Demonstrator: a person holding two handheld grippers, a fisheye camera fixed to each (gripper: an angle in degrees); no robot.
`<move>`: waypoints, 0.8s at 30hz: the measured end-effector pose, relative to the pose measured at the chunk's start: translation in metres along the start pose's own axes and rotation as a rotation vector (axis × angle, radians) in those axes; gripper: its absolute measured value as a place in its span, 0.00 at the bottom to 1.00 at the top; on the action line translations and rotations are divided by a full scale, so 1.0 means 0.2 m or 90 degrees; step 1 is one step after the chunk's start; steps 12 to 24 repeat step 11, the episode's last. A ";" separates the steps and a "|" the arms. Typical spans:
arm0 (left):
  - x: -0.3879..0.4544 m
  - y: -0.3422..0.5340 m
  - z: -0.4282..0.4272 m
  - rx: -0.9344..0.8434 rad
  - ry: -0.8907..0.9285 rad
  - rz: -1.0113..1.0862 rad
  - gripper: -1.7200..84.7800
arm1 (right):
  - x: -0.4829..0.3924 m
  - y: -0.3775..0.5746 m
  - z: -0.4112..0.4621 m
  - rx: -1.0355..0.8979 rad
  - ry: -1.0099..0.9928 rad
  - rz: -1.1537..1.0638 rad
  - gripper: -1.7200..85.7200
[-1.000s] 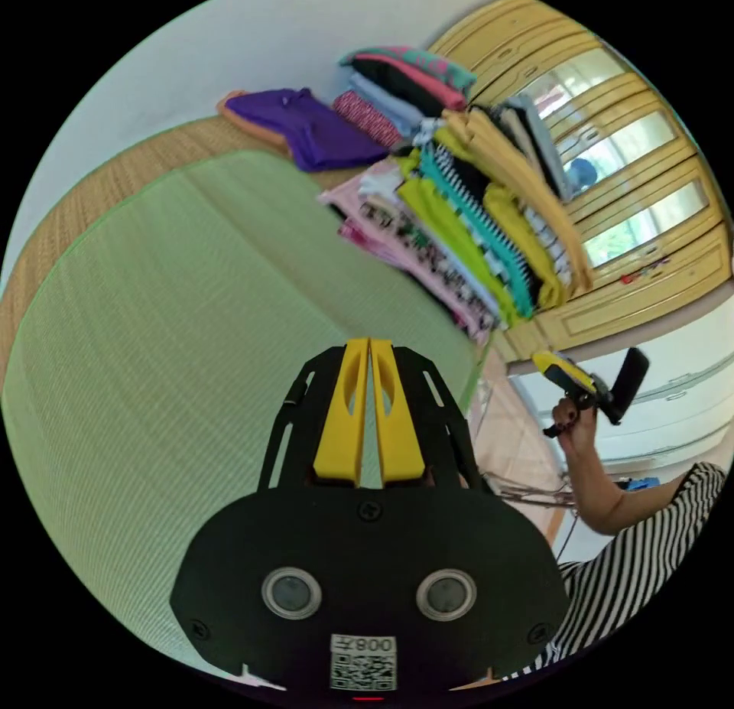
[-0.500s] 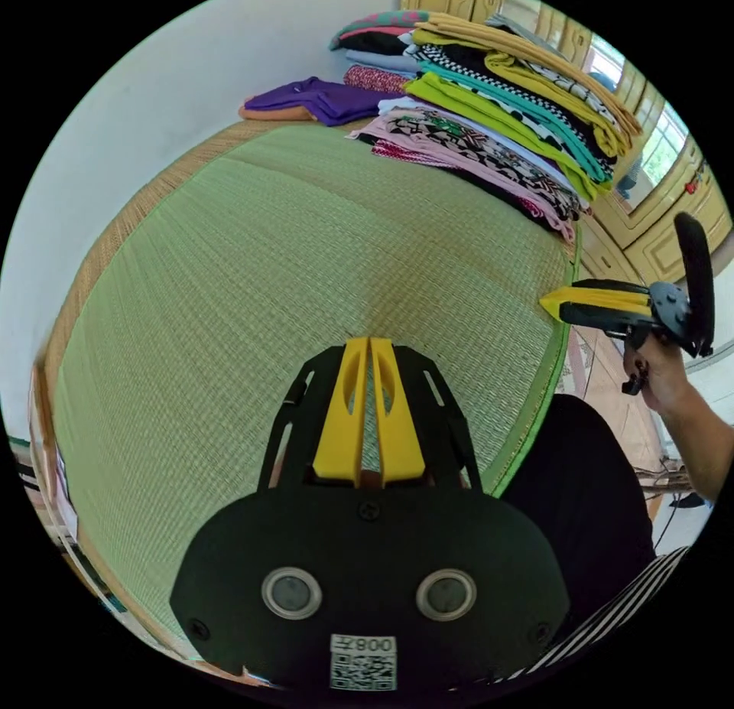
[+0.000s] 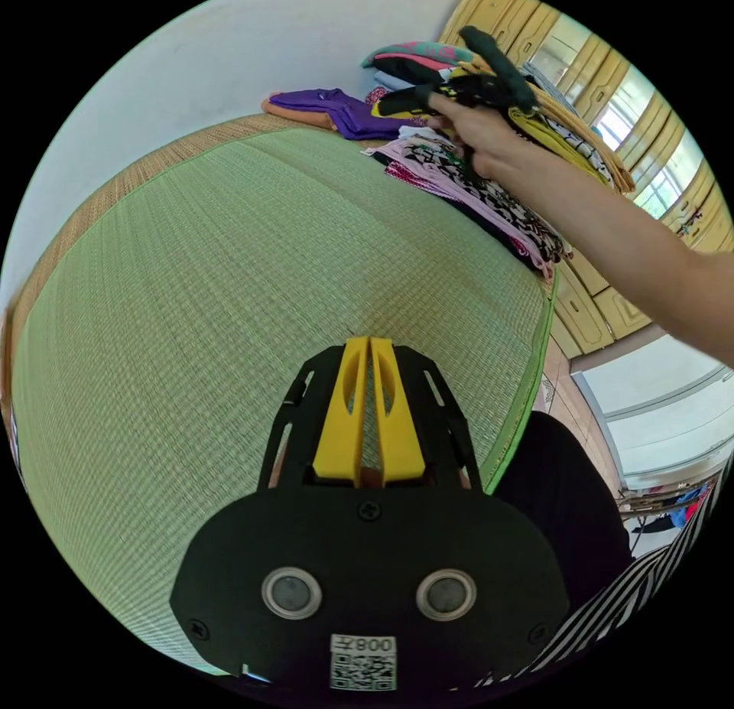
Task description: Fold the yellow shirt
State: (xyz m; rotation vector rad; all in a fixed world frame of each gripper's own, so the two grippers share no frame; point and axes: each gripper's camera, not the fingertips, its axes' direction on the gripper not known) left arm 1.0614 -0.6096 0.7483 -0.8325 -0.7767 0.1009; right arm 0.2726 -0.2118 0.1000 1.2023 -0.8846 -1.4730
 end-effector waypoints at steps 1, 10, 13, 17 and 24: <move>-0.02 0.04 0.03 0.001 0.004 -0.001 0.02 | 0.00 -0.06 0.04 -0.002 0.006 0.003 0.10; -0.29 0.35 0.27 0.005 0.069 -0.033 0.02 | 0.02 -0.62 0.45 -0.086 0.089 0.084 0.11; -0.32 0.39 0.30 0.005 0.073 -0.034 0.02 | 0.03 -0.65 0.49 -0.105 0.099 0.093 0.10; -0.32 0.39 0.30 0.005 0.073 -0.034 0.02 | 0.03 -0.65 0.49 -0.105 0.099 0.093 0.10; -0.32 0.39 0.30 0.005 0.073 -0.034 0.02 | 0.03 -0.65 0.49 -0.105 0.099 0.093 0.10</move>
